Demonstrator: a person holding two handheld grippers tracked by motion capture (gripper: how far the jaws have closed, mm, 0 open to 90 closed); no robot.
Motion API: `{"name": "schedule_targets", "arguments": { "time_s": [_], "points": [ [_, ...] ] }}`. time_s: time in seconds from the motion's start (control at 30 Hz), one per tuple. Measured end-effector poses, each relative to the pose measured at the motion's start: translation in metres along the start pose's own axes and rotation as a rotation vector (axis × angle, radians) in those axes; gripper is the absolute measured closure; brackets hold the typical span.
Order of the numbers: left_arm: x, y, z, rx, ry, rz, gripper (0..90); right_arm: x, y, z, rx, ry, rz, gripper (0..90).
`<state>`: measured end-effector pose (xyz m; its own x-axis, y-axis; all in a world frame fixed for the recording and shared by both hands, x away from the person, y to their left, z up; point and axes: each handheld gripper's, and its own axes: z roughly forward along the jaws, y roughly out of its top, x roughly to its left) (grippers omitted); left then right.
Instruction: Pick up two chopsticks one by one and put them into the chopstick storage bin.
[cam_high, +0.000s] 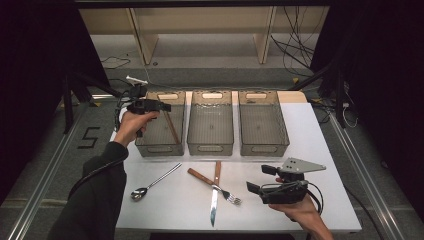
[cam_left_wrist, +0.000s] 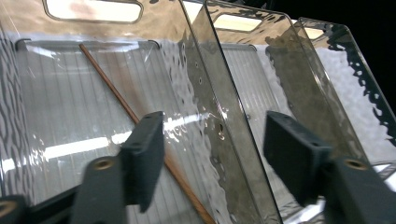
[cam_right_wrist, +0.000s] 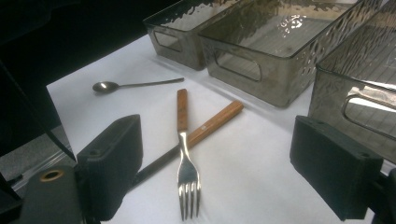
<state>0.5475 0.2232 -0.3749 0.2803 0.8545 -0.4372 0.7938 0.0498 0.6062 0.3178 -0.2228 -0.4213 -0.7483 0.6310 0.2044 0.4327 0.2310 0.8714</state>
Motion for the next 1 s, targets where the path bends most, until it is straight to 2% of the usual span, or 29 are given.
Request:
{"name": "schedule_targets", "arguments": {
  "time_s": [0.03, 0.13, 0.3, 0.57, 0.67, 0.73, 0.9, 1.0],
  "points": [
    [0.0, 0.0, 0.0, 0.003, 0.007, 0.003, 28.9, 0.0, 0.0, 0.0, 0.0, 0.001, 0.001, 18.0],
    [-0.002, 0.0, -0.003, -0.003, 0.009, 0.004, 26.4, 0.0, 0.0, 0.0, 0.0, 0.002, 0.0, 18.0],
    [-0.008, -0.004, -0.014, -0.011, 0.003, 0.048, 22.3, 0.0, 0.0, 0.0, -0.001, 0.002, -0.001, 18.0],
    [-0.016, -0.019, -0.042, -0.058, -0.053, 0.103, 19.1, 0.001, -0.002, 0.0, -0.021, -0.012, -0.01, 18.0],
    [-0.02, -0.031, -0.052, -0.079, -0.081, 0.14, 19.1, 0.001, -0.003, 0.0, -0.027, -0.018, -0.01, 18.1],
    [-0.021, -0.039, -0.057, -0.091, -0.109, 0.144, 19.1, 0.001, -0.004, 0.0, -0.033, -0.024, -0.012, 18.3],
    [-0.028, -0.062, -0.064, -0.097, -0.119, 0.202, 19.1, 0.001, -0.006, 0.0, -0.055, -0.033, -0.008, 18.5],
    [-0.03, -0.076, -0.065, -0.097, -0.142, 0.231, 19.1, 0.002, -0.007, 0.001, -0.062, -0.045, -0.019, 18.5]
  ]
}}
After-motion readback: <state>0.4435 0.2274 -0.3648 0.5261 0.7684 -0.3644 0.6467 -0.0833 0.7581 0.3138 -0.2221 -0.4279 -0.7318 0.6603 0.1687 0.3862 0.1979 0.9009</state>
